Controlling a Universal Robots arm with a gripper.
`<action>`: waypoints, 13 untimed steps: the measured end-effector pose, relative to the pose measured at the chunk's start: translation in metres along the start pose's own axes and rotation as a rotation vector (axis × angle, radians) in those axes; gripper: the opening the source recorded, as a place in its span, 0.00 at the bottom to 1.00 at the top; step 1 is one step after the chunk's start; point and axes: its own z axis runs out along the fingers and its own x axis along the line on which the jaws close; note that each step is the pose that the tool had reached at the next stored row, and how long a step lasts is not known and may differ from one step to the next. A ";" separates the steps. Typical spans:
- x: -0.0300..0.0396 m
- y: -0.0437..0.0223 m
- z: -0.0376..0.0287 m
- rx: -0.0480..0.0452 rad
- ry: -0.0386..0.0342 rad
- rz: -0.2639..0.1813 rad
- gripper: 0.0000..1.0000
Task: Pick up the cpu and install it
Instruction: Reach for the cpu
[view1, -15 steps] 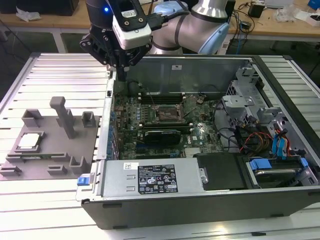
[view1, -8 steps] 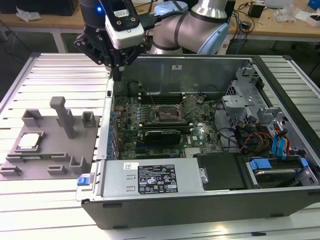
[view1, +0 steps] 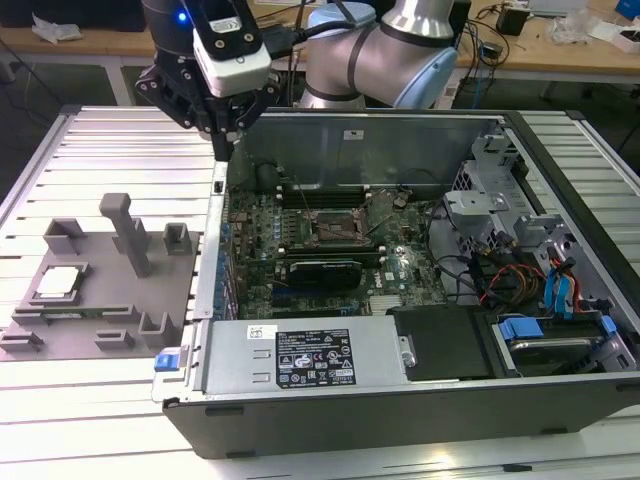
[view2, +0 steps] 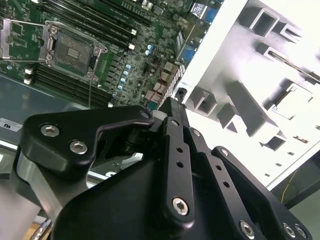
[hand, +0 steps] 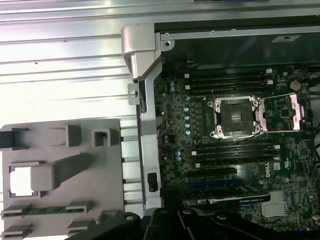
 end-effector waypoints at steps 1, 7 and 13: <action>0.0019 0.0000 -0.0001 0.0000 -0.0002 0.000 0.11; 0.0115 0.0000 -0.0003 0.0000 -0.0012 0.000 0.11; 0.0222 0.0001 -0.0006 -0.0002 -0.0022 0.000 0.11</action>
